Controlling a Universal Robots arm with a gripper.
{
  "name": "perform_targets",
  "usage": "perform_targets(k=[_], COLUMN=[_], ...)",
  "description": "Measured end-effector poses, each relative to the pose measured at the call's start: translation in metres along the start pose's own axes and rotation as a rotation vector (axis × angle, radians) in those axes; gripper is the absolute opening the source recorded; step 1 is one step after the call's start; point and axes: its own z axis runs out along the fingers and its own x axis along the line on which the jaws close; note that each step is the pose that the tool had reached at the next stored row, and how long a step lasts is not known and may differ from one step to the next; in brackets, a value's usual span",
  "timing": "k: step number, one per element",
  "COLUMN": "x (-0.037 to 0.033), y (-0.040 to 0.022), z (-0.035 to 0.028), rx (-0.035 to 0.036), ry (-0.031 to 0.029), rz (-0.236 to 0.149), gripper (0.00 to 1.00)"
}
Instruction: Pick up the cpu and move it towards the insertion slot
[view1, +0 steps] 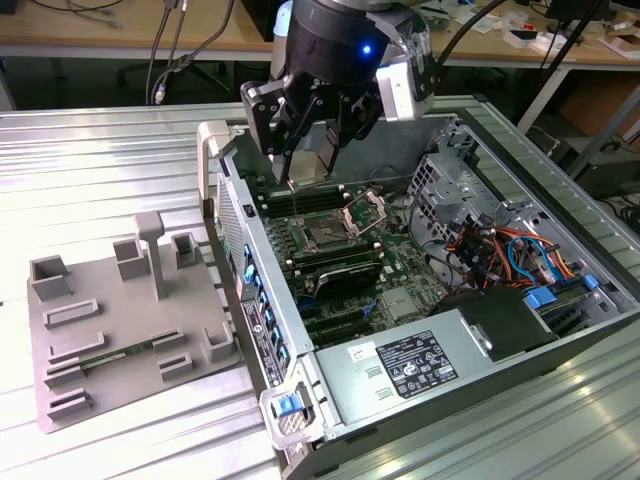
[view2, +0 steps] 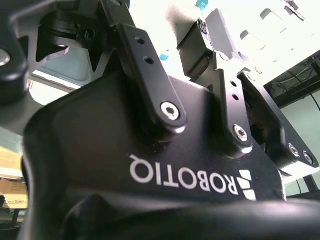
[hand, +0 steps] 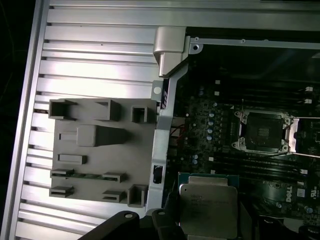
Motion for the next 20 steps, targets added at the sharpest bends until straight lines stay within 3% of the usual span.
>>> perform_targets(k=[20], x=[-0.0139], y=[-0.0016], z=[0.0021], rx=[0.0], ry=[0.0], rz=[0.0], gripper=[0.55])
